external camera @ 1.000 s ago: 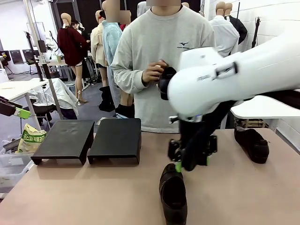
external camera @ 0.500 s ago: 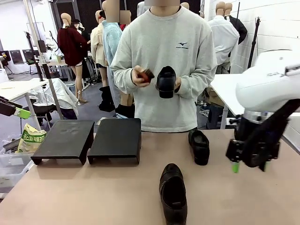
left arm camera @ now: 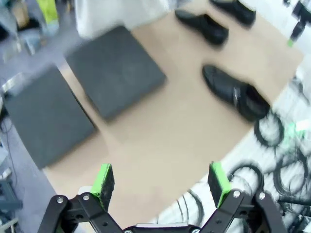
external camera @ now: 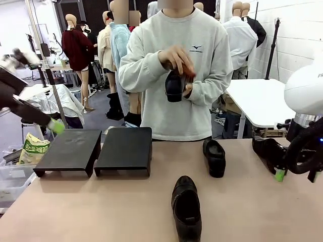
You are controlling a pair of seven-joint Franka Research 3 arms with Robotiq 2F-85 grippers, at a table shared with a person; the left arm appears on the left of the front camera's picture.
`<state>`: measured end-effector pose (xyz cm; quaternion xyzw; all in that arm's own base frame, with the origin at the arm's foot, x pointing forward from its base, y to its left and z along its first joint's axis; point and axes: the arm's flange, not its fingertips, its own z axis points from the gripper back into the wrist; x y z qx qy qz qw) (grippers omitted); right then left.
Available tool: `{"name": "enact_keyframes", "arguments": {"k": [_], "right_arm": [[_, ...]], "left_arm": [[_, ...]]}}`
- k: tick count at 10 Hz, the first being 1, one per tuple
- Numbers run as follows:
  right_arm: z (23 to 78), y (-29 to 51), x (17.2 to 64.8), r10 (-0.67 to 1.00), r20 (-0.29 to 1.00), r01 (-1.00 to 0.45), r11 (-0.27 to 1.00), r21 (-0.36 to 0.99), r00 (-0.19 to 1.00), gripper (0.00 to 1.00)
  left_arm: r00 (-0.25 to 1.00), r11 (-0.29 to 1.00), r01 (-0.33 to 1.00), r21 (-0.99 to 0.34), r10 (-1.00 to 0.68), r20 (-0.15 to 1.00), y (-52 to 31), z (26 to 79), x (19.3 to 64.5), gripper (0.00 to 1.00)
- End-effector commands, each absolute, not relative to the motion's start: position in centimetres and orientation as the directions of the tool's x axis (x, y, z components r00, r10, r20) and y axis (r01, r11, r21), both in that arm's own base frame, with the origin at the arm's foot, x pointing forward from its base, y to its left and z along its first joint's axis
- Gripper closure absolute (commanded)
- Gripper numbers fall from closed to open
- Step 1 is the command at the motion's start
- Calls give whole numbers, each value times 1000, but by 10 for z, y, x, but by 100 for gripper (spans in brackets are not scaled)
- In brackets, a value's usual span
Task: Organize the shoes by placing them on the stand.
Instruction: Place the Shoe from the middle of the table onto the Shoes Stand.
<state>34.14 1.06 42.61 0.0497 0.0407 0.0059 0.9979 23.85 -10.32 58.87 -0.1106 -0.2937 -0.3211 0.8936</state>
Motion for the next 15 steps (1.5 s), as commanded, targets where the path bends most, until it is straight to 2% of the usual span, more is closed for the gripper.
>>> {"name": "enact_keyframes", "arguments": {"k": [1, 2, 3, 4, 5, 6, 9, 12, 13, 14, 15], "right_arm": [[400, 2, 344, 14, -115, -3, 995, 98, 993, 0], [394, -3, 347, 18, -109, -5, 993, 116, 994, 0], [392, -6, 342, 28, -112, -16, 993, 114, 993, 0], [388, -9, 340, 34, -121, -22, 994, 104, 992, 0], [383, -12, 340, 36, -118, -21, 992, 125, 992, 0], [380, -15, 340, 32, -117, -13, 988, 154, 993, 0], [396, -5, 353, 12, -138, 4, 993, 116, 990, 0], [396, -5, 353, 12, -138, 4, 993, 116, 990, 0], [396, -5, 353, 12, -138, 4, 993, 116, 990, 0], [396, -5, 353, 12, -138, 4, 993, 116, 990, 0], [396, -5, 353, 12, -138, 4, 993, 116, 990, 0]], "left_arm": [[728, 767, 636, -86, -560, 395, -143, 563, 234, 0], [759, 766, 630, -128, -573, 308, -168, 549, 236, 0], [783, 777, 608, -164, -551, 290, -187, 546, 229, 0], [797, 797, 577, -181, -500, 339, -191, 545, 231, 0], [783, 799, 563, -214, -431, 449, -173, 548, 235, 0], [779, 783, 608, -133, -555, 293, -186, 530, 224, 0], [786, 787, 594, -165, -525, 326, -187, 536, 227, 0], [885, 863, 454, -220, -409, 224, -294, 494, 233, 0], [923, 888, 382, -256, -349, 165, -314, 483, 238, 0], [936, 887, 344, -308, -352, 33, -328, 472, 245, 0], [954, 911, 288, -295, -298, 9, -336, 466, 254, 0]]}}
